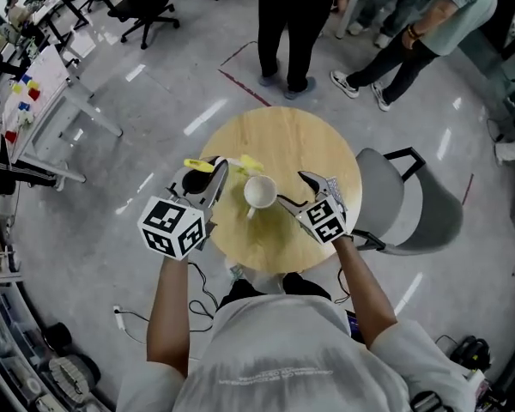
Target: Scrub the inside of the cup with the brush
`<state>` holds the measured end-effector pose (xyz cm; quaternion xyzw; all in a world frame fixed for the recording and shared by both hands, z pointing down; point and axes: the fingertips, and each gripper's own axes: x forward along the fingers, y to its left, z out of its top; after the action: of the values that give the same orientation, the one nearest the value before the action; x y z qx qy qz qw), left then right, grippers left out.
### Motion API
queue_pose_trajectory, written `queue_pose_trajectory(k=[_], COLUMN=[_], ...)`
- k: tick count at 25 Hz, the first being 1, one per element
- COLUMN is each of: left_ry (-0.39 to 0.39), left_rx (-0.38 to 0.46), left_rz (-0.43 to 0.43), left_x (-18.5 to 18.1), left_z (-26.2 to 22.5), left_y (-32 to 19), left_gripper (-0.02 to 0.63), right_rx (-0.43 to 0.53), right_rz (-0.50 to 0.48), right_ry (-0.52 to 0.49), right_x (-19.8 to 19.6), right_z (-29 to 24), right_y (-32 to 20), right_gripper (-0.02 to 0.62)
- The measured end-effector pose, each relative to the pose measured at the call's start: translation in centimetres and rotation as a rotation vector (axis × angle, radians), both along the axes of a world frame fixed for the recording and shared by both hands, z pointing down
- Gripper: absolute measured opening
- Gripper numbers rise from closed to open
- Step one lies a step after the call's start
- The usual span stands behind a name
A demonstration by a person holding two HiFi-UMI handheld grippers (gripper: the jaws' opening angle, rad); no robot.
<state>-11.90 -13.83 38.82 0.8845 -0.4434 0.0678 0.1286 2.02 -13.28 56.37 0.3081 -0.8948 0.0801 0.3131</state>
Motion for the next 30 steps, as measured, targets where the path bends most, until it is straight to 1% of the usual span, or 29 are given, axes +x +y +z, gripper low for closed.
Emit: queue_pose_trajectory(k=[2,3,7,8,10,11,15,19,23,30], left_ry=[-0.003,-0.01,-0.041,-0.054,-0.077,-0.087,-0.133,-0.144,-0.18,-0.178], left_rx=[0.079,0.112,0.244,0.276,0.329,0.35,0.423,0.482,0.556,0.61], left_rz=[-0.051,-0.073,-0.131,-0.143,-0.166,-0.176,-0.173,-0.161,-0.145,-0.151], left_x=[-0.8,-1.1,-1.3,-1.4,-1.8,-2.0,-1.9,-1.6,-1.2,-1.1], left_z=[-1.6,-2.4,-5.7,-6.6,-8.3,-9.0,-11.3,-14.2,-17.1,-19.9], left_y=[-0.8,-1.2,-2.7,-3.1,-3.8,-4.1,-4.6,-4.8,-4.0,-3.4], left_gripper=[0.049,0.049,0.049,0.049,0.049,0.049,0.049,0.049,0.049,0.049], right_rx=[0.043,0.066,0.174,0.197,0.253,0.286,0.4,0.468,0.526,0.599], right_rz=[0.036,0.06,0.182,0.206,0.239,0.247,0.226,0.184,0.155,0.137], right_ry=[-0.008,-0.013,-0.069,-0.088,-0.111,-0.118,-0.162,-0.183,-0.187,-0.197], right_x=[1.0,1.6,4.6,5.0,5.5,5.5,5.0,4.5,4.5,4.2], right_z=[-3.2,-4.9,-12.1,-14.1,-17.9,-19.8,-26.1,-30.2,-33.1,-36.3], right_y=[-1.8,-2.8,-6.7,-7.6,-8.8,-9.1,-9.2,-8.6,-7.4,-6.6], right_gripper=[0.35,0.325,0.187,0.142,0.055,0.035,0.028,0.028,0.028,0.028])
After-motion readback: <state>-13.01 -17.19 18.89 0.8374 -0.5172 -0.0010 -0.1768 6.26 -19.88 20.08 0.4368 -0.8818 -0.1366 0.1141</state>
